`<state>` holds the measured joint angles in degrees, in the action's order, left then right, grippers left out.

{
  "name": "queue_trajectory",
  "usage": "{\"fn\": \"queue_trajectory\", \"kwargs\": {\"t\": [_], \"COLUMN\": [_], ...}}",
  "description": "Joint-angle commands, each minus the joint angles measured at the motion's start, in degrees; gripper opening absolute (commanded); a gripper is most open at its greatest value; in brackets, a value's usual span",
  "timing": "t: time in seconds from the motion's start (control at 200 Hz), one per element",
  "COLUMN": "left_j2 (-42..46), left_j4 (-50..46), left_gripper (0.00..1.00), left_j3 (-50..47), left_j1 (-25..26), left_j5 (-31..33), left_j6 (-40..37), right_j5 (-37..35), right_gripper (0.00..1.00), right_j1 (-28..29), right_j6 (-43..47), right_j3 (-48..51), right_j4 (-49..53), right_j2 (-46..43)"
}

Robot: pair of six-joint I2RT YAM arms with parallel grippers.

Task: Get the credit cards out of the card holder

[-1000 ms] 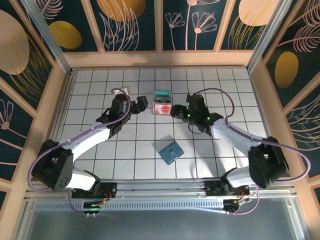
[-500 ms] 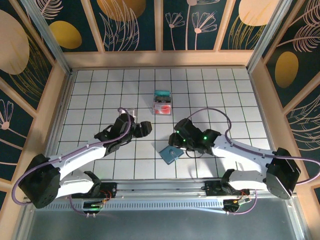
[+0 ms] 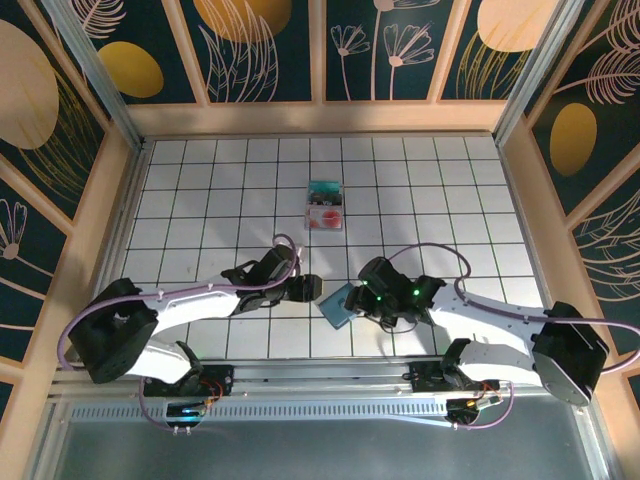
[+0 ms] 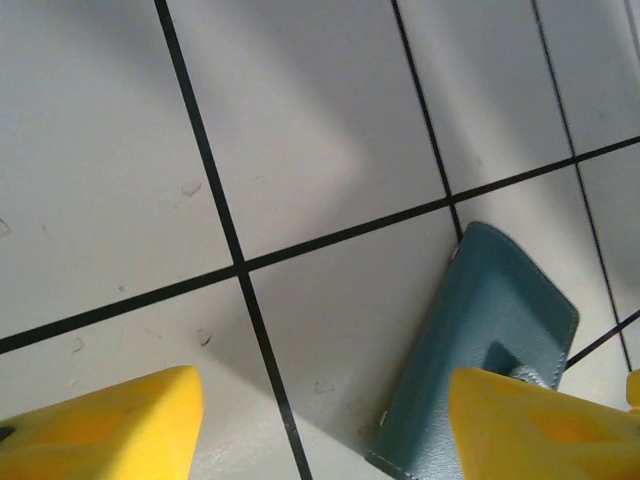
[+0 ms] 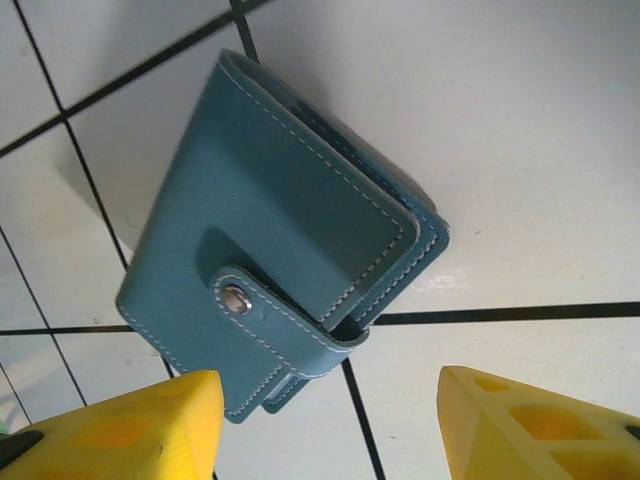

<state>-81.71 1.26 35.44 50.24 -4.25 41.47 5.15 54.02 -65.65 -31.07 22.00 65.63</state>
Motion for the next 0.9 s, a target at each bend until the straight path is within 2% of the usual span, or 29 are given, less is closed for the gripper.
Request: {"fn": "queue_trajectory", "kwargs": {"t": [0.0,0.23,0.44,0.706,0.891], "left_j2": [-1.9,-5.0,-6.4,-8.2,-8.6], "left_j4": [1.0,3.3,5.2,5.8,5.8], "left_gripper": [0.62,0.51,0.46,0.37,0.35], "left_j3": [1.7,1.9,1.4,0.3,0.0], "left_j1": [0.5,0.9,1.2,1.4,1.4], "left_j5": [-3.0,-6.3,-8.3,-8.9,-8.7], "left_j6": [-1.5,-2.7,-2.9,-2.6,-2.3], "right_j5": [1.8,3.4,4.0,5.4,7.7], "right_gripper": [0.6,0.6,0.6,0.58,0.57], "right_j1": [-0.6,-3.1,-4.3,-6.4,-8.5], "right_j6": [-2.0,-0.3,1.5,5.1,5.8], "right_j3": [1.5,2.7,2.2,1.7,3.1], "right_j4": [-5.1,-11.0,-13.8,-19.9,-22.8], "right_j2": [0.9,4.3,8.3,7.6,7.8]}}
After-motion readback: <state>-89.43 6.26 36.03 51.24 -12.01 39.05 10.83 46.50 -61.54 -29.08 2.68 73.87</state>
